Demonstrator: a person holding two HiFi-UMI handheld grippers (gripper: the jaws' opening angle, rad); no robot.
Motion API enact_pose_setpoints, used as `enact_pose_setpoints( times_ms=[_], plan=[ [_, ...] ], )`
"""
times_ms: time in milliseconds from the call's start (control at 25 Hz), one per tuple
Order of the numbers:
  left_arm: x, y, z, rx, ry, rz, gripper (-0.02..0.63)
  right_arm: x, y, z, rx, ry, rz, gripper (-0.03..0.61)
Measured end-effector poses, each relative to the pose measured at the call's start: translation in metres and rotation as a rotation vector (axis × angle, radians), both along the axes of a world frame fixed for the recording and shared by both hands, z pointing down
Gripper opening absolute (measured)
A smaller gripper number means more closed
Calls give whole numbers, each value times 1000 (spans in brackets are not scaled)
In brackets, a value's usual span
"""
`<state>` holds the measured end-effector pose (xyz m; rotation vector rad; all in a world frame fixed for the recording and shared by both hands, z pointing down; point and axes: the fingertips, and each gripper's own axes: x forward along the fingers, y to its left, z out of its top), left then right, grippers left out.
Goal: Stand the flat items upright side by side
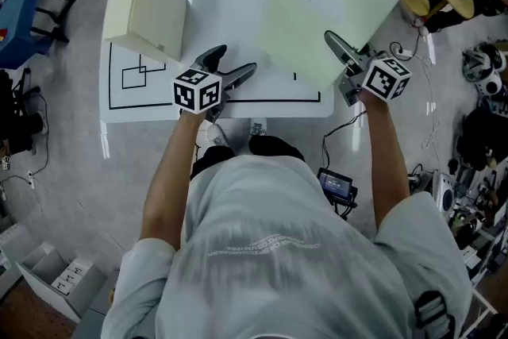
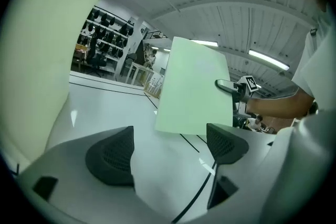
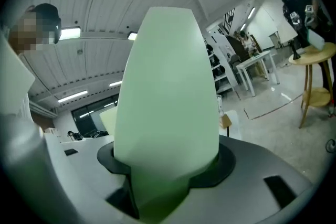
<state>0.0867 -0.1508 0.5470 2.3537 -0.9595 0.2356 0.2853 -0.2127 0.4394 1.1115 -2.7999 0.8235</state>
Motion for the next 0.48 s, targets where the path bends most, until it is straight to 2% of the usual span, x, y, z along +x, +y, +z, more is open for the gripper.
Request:
enact_pose_setpoints(
  times_ms=[240, 360, 480],
  plan=[
    [-38, 50, -19, 24, 54, -12, 445, -33, 36, -29, 85, 19, 96, 293],
    [-62, 83, -27, 64, 46, 12, 443, -51, 58, -43, 132, 48, 157, 293],
    [-106, 115, -39, 110, 19, 19, 435, -82, 80, -57, 179, 89, 222, 295]
  ],
)
